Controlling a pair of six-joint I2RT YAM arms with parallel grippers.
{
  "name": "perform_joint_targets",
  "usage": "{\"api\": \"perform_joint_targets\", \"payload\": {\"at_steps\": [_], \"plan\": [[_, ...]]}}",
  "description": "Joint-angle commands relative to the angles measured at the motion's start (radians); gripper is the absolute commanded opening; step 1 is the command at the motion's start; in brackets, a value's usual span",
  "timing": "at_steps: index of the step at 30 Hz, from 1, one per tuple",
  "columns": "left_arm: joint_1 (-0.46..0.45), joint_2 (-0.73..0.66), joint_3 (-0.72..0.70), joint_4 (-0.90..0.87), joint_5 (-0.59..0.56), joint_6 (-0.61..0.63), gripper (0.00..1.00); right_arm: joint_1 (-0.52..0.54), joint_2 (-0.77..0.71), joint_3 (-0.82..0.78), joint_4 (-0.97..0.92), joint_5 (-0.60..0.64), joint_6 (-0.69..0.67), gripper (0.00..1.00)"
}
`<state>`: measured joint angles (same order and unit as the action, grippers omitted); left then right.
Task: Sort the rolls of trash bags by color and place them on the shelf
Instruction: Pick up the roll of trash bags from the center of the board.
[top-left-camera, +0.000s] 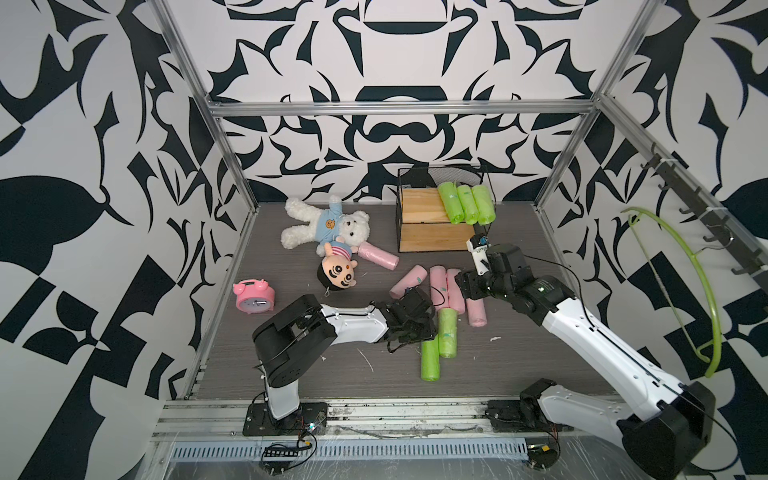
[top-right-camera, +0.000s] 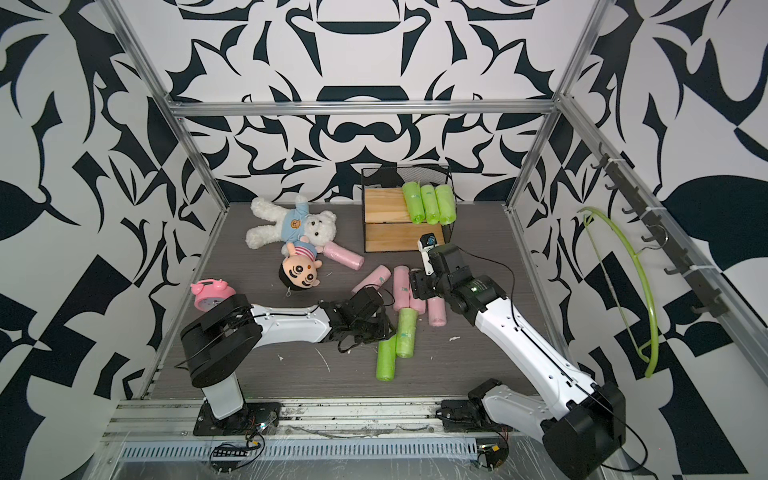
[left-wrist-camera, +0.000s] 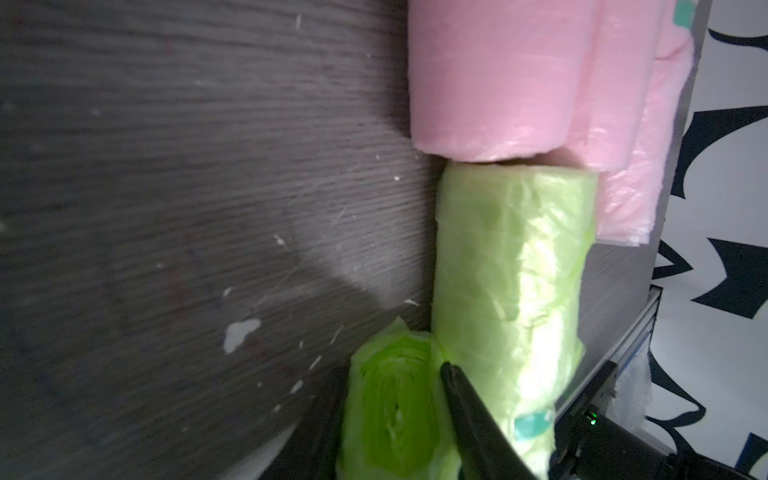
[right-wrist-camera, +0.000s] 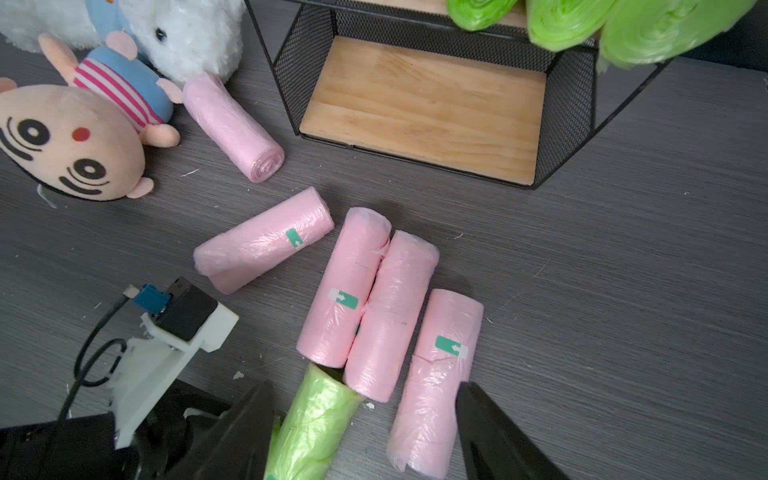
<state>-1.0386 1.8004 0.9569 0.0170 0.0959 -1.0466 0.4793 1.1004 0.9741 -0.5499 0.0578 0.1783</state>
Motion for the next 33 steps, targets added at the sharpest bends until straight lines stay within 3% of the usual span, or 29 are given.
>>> {"api": "perform_joint_targets", "payload": {"at_steps": [1,7,11,17,21,28,33], "plan": [[0.015,-0.047,-0.023,-0.038,-0.027,0.047,0.33,-0.001,-0.037,-0.005,0.010,-0.030,0.030,0.74],[0.133,-0.211,-0.073,-0.028,-0.016,0.075,0.32,0.011,-0.072,-0.047,0.100,-0.223,0.134,0.74],[0.220,-0.329,-0.111,0.014,-0.006,0.019,0.32,0.091,-0.076,-0.079,0.234,-0.276,0.244,0.75],[0.301,-0.471,-0.148,0.091,-0.044,-0.094,0.31,0.256,-0.050,-0.166,0.540,-0.233,0.407,0.78],[0.322,-0.518,-0.145,0.129,-0.050,-0.151,0.32,0.322,0.002,-0.197,0.680,-0.201,0.446,0.86],[0.331,-0.598,-0.162,0.202,-0.038,-0.237,0.32,0.367,0.050,-0.239,0.810,-0.161,0.457,0.87],[0.333,-0.629,-0.179,0.227,-0.034,-0.272,0.32,0.377,0.049,-0.266,0.872,-0.136,0.454,0.81]]}}
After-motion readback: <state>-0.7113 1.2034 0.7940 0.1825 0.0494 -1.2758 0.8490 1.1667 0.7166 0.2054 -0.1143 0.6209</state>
